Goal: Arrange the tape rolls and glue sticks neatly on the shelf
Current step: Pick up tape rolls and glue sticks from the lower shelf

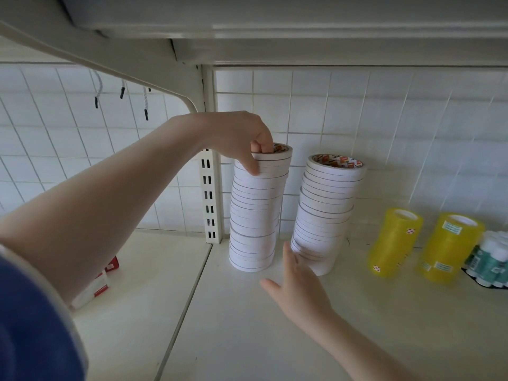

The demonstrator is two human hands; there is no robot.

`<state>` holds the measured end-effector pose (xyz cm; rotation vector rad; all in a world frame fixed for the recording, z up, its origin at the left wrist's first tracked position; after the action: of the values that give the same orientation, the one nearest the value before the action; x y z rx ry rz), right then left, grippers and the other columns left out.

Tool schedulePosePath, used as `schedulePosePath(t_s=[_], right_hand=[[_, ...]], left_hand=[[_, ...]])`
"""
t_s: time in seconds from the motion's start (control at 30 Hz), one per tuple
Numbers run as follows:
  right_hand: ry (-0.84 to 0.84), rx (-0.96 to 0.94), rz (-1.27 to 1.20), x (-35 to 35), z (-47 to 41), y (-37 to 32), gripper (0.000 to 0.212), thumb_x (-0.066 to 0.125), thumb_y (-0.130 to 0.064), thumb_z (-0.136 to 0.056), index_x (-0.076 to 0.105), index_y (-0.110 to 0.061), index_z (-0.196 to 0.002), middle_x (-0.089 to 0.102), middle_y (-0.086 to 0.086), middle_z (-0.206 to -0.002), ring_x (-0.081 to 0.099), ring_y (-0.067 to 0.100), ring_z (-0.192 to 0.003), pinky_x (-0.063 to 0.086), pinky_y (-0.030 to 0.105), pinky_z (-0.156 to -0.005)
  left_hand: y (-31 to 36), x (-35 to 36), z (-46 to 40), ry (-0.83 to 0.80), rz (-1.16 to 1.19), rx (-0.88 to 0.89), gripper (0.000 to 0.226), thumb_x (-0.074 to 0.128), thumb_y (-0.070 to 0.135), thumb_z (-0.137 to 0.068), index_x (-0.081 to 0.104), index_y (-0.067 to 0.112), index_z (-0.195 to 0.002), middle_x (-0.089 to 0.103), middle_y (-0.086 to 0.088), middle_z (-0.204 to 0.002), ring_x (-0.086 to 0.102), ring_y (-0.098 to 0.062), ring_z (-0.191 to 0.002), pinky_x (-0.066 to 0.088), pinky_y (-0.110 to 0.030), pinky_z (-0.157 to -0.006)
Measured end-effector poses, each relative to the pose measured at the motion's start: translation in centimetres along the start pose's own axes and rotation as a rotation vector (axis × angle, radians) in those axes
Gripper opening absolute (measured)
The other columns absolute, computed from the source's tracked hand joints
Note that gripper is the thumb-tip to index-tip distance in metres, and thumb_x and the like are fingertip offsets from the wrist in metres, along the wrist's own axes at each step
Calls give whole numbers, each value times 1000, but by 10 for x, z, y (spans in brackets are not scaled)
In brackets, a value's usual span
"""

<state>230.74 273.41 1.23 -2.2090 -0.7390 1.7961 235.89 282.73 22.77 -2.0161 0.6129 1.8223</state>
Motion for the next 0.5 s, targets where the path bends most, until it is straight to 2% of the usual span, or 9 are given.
schedulePosePath(t_s=[0.1,0.17,0.27,0.4,0.5], right_hand=[[84,104,-190,4,-15,-3,96,59,-44,-87,-3,-7,-149,14,8,-155,17,18,-141,24,23,-105],[155,145,-276,5,-25,-6,102,64,-45,-82,-3,-6,-149,11,7,-156,13,17,-142,24,25,-106],[253,174,-373,7,-36,-10,105,70,-47,-76,6,-6,-148,24,8,-152,22,19,-139,30,30,-106],[324,229,-480,10,-45,-13,101,73,-49,-71,18,-10,-146,40,3,-139,37,20,-130,37,32,-98],[373,250,-538,11,-46,-12,98,75,-55,-60,30,-14,-137,48,-1,-129,46,20,-120,45,39,-91]], left_hand=[[0,-1,-2,1,4,23,21,75,23,-76,68,24,-95,65,9,-89,54,-1,-82,42,-16,-76],[-1,0,-2,4,20,30,23,75,22,-76,69,22,-98,65,9,-89,54,1,-81,41,-14,-77],[-3,0,-1,13,37,35,22,75,22,-76,69,24,-97,62,16,-85,54,3,-82,41,-13,-77],[-4,-1,-1,31,34,44,24,75,24,-75,69,23,-98,63,13,-88,56,-7,-89,43,-18,-83],[-3,-1,0,32,37,50,25,75,24,-75,69,23,-99,63,13,-88,56,-7,-89,44,-19,-81]])
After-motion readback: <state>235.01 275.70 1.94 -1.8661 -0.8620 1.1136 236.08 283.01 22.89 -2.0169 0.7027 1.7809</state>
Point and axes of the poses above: each hand's wrist, its own z-axis away from the middle knuckle, its own x-axis out of the palm, y = z × x, the point moved 8 cm from there along -z, towards the middle knuckle
